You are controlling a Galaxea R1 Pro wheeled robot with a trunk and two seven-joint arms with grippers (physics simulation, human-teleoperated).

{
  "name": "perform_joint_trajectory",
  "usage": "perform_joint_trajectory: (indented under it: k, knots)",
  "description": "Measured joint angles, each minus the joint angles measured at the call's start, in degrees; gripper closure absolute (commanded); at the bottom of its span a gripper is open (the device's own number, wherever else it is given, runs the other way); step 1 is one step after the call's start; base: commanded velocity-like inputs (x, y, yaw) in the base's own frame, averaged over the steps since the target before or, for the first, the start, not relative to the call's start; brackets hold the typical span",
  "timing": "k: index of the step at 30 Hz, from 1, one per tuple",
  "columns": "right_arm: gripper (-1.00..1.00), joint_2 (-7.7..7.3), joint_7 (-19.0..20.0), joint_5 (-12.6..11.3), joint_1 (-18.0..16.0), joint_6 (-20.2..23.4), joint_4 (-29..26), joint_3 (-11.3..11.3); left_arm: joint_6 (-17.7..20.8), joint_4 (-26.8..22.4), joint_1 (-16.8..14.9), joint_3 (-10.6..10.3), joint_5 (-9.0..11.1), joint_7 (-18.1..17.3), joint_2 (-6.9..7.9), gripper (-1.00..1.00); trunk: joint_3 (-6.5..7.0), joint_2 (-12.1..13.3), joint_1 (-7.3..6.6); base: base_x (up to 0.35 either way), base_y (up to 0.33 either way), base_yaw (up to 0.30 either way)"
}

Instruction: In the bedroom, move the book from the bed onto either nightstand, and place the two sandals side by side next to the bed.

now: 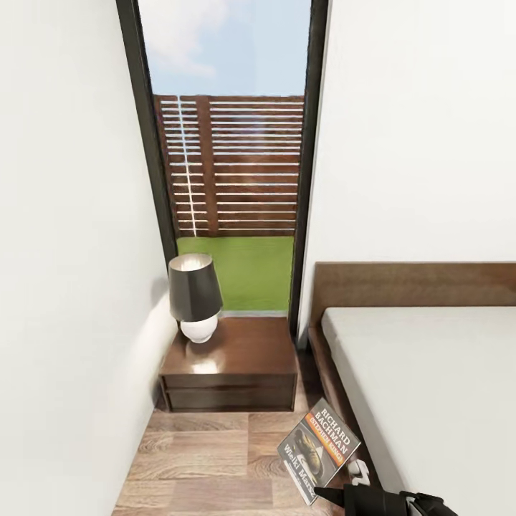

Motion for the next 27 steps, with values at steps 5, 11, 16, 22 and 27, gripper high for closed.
perform_joint_trajectory:
  k: [5,11,16,22,27]
  knots:
    - [1.00,-0.02,0.0,0.0,0.0,0.0,0.0,0.0,0.0,0.0,0.0,0.0,0.0,0.0,-0.28,-1.00,0.00,0.0,-0.01,0.317,0.000,0.009]
    - [1.00,-0.03,0.0,0.0,0.0,0.0,0.0,0.0,0.0,0.0,0.0,0.0,0.0,0.0,-0.35,-1.00,0.00,0.0,-0.01,0.331,0.000,0.001]
    - [1.00,-0.03,0.0,0.1,0.0,0.0,0.0,0.1,0.0,0.0,0.0,0.0,0.0,0.0,-0.35,-1.00,0.00,0.0,0.00,0.312,0.000,0.000]
    - [1.00,-0.02,0.0,0.0,0.0,0.0,0.0,0.0,0.0,0.0,0.0,0.0,0.0,0.0,-0.35,-1.00,0.00,0.0,0.02,0.180,0.000,0.000]
    - [1.00,-0.02,0.2,0.0,0.0,0.0,0.0,0.0,0.0,-1.0,0.0,0.6,0.1,-7.3,0.05,-1.00,0.00,0.0,0.03,0.009,0.000,0.000]
